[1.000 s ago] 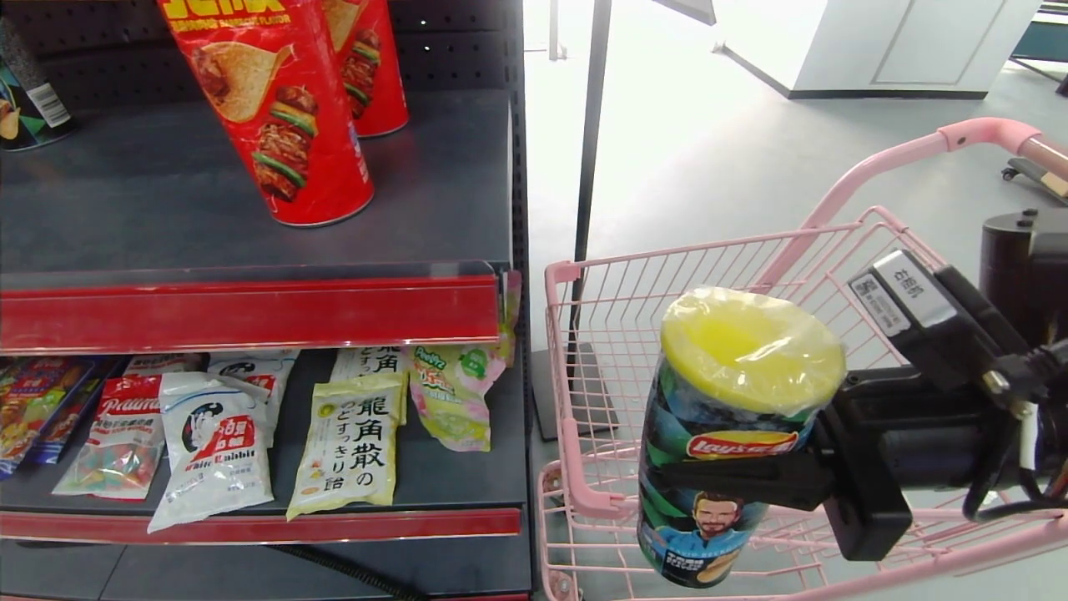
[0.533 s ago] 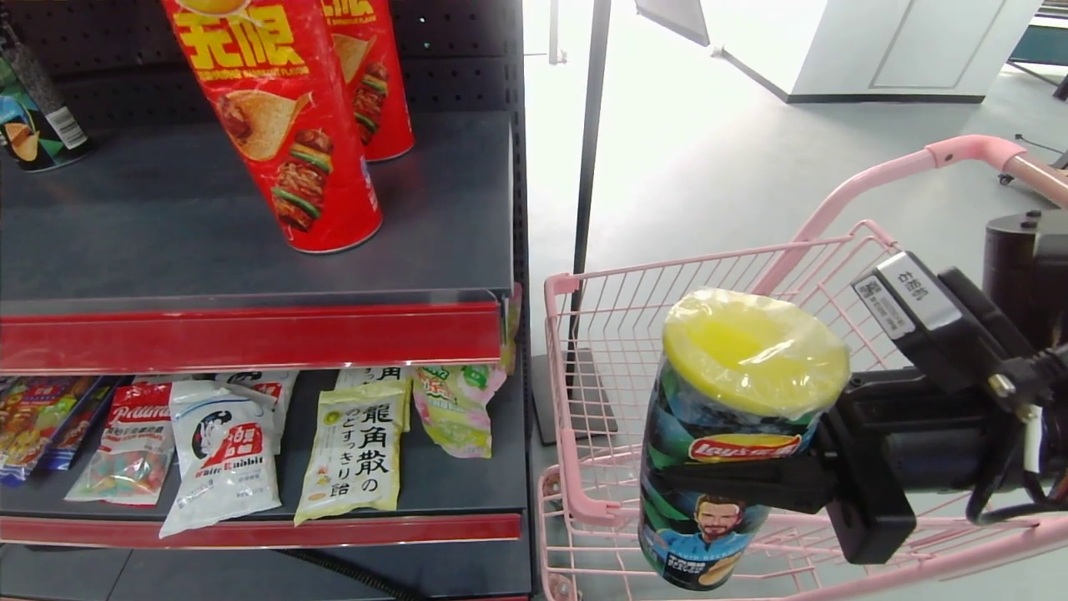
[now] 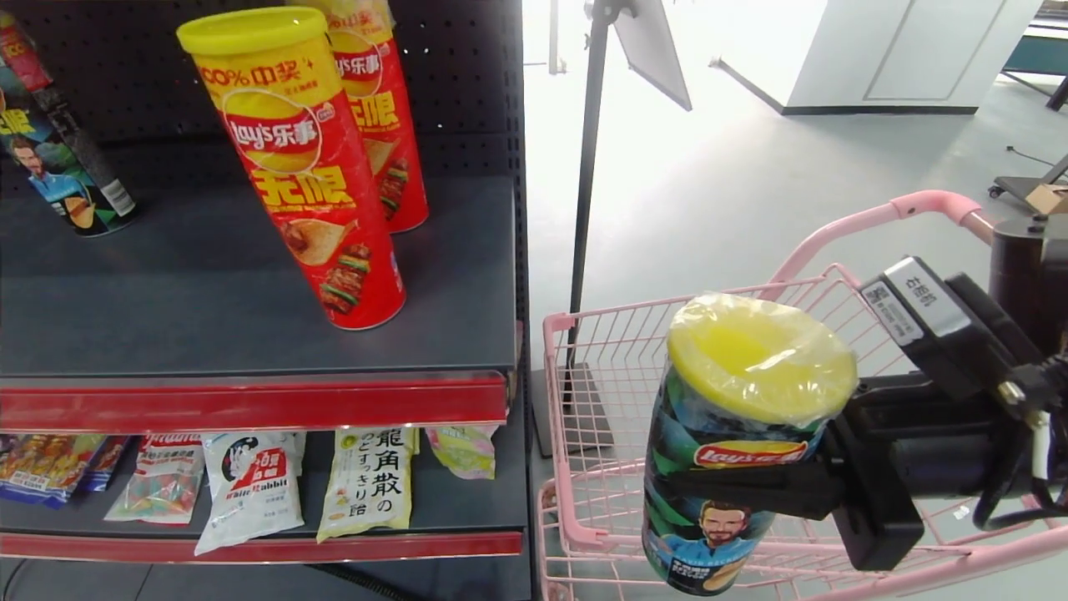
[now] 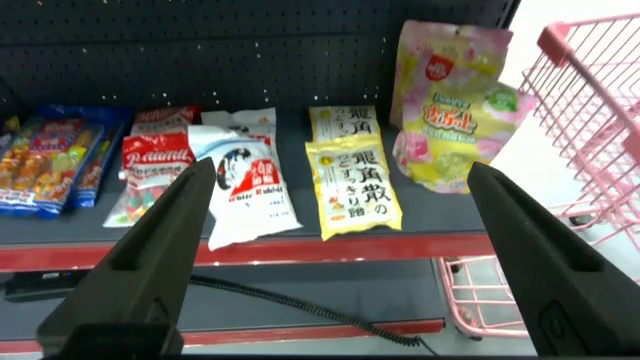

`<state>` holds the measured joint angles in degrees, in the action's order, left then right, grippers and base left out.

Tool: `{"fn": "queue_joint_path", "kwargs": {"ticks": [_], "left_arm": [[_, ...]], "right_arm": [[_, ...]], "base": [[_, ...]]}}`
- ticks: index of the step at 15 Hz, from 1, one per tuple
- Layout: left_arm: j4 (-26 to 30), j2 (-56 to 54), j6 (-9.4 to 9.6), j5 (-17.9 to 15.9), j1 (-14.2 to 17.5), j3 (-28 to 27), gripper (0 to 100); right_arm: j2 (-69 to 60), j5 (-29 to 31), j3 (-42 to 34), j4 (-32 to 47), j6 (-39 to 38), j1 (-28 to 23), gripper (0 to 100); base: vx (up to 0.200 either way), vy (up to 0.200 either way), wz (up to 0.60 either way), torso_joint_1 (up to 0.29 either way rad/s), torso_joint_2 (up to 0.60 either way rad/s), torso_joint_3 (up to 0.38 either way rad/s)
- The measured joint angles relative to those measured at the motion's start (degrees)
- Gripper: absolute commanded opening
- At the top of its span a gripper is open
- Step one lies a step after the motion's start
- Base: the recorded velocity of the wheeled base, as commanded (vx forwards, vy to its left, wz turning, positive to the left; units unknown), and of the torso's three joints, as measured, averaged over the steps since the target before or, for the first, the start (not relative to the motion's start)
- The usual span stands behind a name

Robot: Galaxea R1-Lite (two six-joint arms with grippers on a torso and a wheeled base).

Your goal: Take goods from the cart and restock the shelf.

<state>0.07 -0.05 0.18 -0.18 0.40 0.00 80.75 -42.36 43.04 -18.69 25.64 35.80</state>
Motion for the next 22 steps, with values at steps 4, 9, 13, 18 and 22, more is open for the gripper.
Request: {"fn": "queue_joint_path", "kwargs": {"ticks": [4,9,13,18,22], "left_arm": [[0.00,0.00,0.00,0.00,0.00,0.00,100],[0.02,0.00,0.00,0.00,0.00,0.00,100],[0.02,0.00,-0.02,0.02,0.00,0.00,100],[0.02,0.00,0.00,0.00,0.00,0.00,100],[0.02,0.00,0.00,0.00,0.00,0.00,100]], "right_arm": [[-0.35,0.00,-0.57,0.00,0.06,-0.06,0],[-0.88,0.02,-1.15,0.11,0.17,-0.06,0],[-1.67,0.02,-2.34,0.11,0.39,-0.22,0],[-2.34,0.05,-2.73,0.11,0.39,-0.85,0],[-2.85,-0.09,-4.55,-0.02,0.50,-2.12,0]], "base": [[0.000,0.000,0.00,0.249,-0.59,-0.340],[0.000,0.000,0.00,0.210,-0.47,-0.264],[0.000,0.000,0.00,0.074,-0.16,-0.082],[0.000,0.000,0.00,0.000,0.00,0.000],[0.000,0.000,0.00,0.000,0.00,0.000]]}}
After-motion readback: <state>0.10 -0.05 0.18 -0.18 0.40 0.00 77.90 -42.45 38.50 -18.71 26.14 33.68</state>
